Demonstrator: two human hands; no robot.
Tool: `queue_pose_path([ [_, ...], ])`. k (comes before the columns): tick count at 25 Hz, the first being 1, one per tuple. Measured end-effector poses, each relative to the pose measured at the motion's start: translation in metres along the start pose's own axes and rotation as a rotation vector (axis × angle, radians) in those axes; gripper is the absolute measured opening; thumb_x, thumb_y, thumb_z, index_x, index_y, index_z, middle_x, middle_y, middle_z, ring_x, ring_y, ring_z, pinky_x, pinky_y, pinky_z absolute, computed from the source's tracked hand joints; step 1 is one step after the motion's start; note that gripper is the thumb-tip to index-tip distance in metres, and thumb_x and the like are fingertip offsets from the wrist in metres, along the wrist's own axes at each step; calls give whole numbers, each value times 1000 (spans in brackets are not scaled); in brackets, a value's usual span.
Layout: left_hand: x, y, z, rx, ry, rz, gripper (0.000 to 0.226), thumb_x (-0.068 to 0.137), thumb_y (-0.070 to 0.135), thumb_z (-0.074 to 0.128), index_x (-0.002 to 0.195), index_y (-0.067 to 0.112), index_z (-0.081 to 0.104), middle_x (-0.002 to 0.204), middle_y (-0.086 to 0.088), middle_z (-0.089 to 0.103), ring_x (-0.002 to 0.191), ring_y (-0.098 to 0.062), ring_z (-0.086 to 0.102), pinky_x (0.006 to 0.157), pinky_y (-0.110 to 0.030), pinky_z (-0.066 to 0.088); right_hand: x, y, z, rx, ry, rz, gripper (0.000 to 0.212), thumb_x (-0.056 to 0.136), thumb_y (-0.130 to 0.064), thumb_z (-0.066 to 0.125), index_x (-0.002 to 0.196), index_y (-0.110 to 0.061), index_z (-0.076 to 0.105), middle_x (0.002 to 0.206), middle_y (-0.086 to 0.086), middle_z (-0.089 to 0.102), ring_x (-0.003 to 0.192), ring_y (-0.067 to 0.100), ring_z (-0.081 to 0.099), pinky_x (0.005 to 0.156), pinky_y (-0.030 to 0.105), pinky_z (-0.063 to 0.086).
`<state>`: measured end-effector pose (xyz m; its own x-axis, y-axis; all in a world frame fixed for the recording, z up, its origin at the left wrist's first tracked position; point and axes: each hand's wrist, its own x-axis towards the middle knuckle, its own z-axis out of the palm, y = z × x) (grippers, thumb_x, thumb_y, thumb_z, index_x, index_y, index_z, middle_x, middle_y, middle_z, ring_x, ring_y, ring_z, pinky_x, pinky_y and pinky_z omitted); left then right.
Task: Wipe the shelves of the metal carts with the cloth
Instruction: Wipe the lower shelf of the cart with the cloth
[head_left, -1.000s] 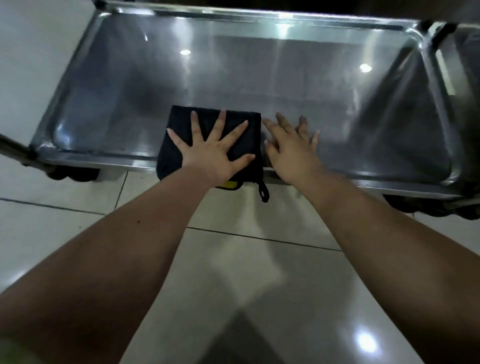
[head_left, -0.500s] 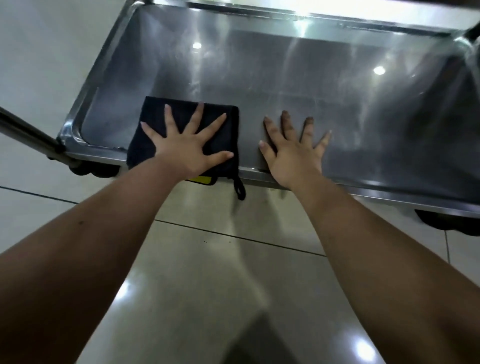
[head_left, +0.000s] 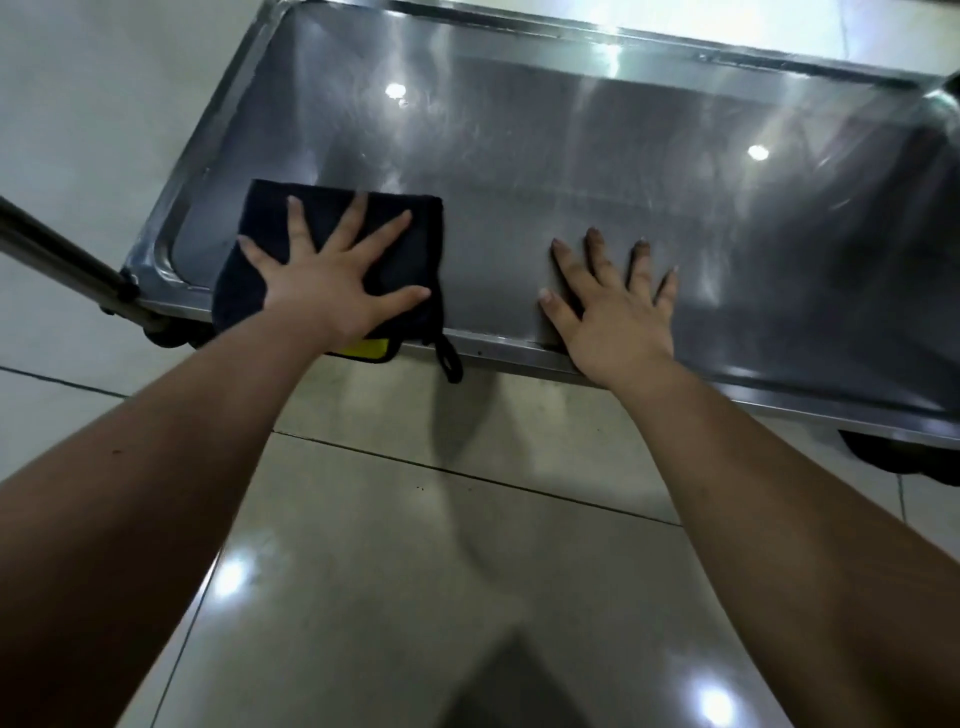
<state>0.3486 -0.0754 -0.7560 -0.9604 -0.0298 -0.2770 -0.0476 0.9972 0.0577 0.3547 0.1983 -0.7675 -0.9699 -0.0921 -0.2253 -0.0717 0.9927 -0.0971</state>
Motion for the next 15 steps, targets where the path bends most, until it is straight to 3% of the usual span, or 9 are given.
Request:
queue_pose_path([
  [5, 0, -6, 2, 6, 34, 13, 81, 71, 92, 19, 140, 65, -13, 160, 17, -18, 144, -42, -22, 101, -80, -6, 8, -26, -20, 119, 148, -22, 49, 101, -43, 37, 149, -37, 32, 162, -1, 19, 147, 42, 1, 116, 60, -7],
  [9, -1, -11, 5, 1, 81, 19, 80, 71, 91, 17, 140, 64, -13, 161, 17, -16, 145, -41, -20, 102, -80, -6, 35, -97, -16, 83, 41, -90, 54, 101, -53, 23, 153, -43, 8, 164, -7, 2, 145, 46, -9, 112, 64, -10],
  [12, 6, -31, 6, 21, 75, 17, 80, 70, 93, 17, 138, 66, -15, 160, 19, -17, 145, -39, -21, 101, -80, -7, 32, -101, 6, -68, 30, -108, 56, 98, -61, 11, 150, -48, -6, 163, -7, -9, 143, 48, -15, 106, 69, -15],
  [15, 35, -60, -6, 43, 57, 4, 80, 70, 93, 19, 138, 67, -12, 160, 19, -15, 145, -40, -20, 100, -81, -7, 36, -95, 6, -68, 24, -95, 56, 98, -61, 10, 149, -49, -7, 163, -7, -11, 143, 49, -16, 108, 71, -12],
])
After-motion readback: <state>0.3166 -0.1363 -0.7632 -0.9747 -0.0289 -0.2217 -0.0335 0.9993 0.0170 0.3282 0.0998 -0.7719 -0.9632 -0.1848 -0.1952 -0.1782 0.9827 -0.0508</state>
